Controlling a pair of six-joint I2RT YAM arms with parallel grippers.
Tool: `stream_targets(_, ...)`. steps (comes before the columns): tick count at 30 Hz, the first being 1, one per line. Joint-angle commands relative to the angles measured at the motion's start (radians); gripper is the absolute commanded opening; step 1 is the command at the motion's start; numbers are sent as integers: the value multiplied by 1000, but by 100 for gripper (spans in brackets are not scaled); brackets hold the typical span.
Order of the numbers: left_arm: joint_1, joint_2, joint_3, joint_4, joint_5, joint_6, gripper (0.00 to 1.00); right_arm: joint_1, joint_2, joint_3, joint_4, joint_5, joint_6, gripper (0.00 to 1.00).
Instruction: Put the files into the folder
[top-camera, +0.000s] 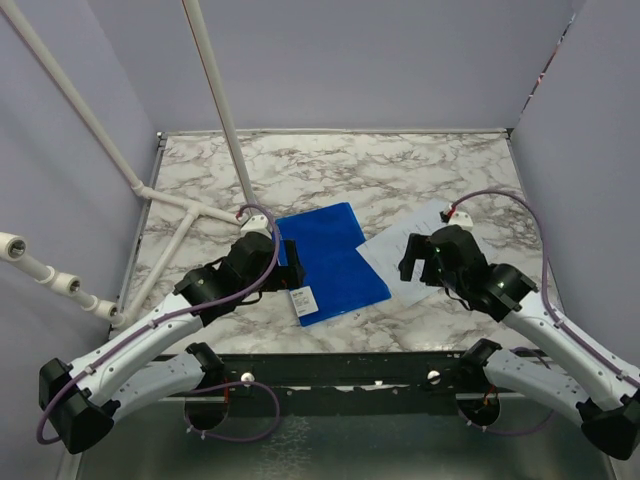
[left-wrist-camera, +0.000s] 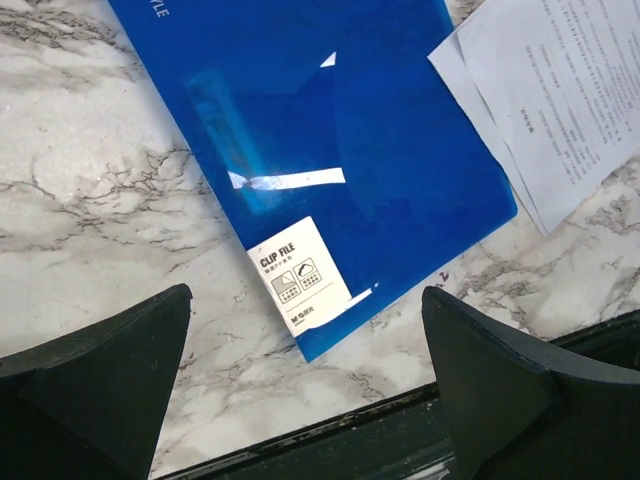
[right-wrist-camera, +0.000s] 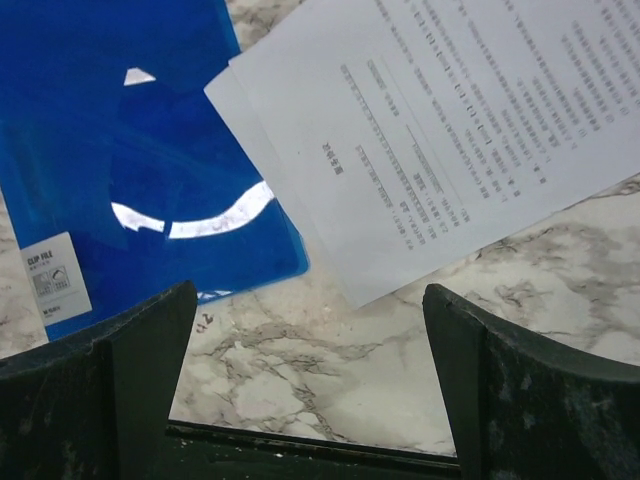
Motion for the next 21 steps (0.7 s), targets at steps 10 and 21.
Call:
stream_targets(10, 2, 54, -86, 30, -39, -76, 99, 3, 201, -160, 231, -230, 83, 99)
stream_targets(21, 3, 123, -101, 50, -40, -70, 99, 4, 422, -99, 379, -261, 57, 100)
